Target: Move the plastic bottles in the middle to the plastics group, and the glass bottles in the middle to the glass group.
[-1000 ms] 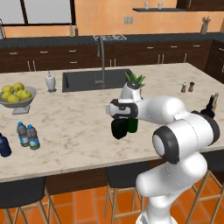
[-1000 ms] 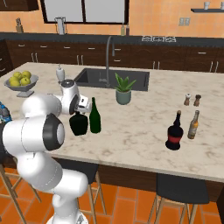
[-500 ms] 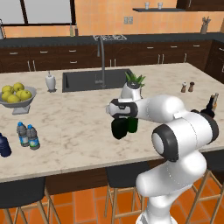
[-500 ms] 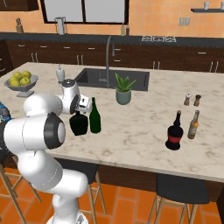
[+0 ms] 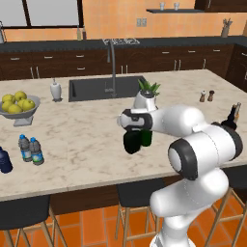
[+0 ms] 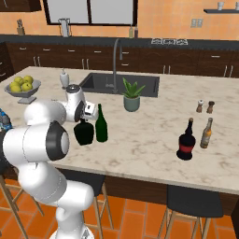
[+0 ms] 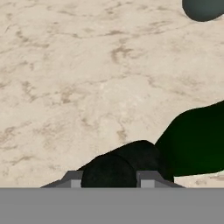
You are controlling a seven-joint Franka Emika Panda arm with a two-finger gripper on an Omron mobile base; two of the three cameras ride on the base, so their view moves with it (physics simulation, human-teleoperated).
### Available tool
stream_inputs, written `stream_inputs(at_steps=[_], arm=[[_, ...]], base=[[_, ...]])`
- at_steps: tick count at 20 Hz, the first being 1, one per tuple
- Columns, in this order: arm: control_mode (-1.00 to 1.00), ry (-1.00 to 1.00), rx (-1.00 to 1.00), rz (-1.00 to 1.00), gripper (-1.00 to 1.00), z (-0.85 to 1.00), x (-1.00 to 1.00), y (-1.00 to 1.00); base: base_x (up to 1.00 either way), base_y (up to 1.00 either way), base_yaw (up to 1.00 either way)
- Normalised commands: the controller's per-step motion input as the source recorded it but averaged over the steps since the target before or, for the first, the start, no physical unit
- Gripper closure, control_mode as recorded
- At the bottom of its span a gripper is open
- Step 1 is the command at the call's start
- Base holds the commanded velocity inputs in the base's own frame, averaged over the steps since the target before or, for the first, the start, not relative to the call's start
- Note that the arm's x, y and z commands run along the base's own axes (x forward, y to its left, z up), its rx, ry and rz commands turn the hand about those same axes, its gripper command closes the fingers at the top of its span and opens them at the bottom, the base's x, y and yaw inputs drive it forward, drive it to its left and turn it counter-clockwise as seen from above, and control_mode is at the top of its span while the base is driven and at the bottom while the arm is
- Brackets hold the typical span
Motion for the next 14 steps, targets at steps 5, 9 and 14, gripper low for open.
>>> stream_inputs(at_steps=[5, 9, 14], arm=[[-1.00, 0.00, 0.00, -0.04, 1.00, 0.08, -0.64, -0.28], [-1.00, 0.00, 0.00, -0.06, 1.00, 0.27, -0.72, -0.37], [-1.00, 0.00, 0.00, -0.11, 1.00, 0.31, -0.52, -0.60]], base=[[0.00, 0.00, 0.00], [0.00, 0.00, 0.00], [0.00, 0.00, 0.00]])
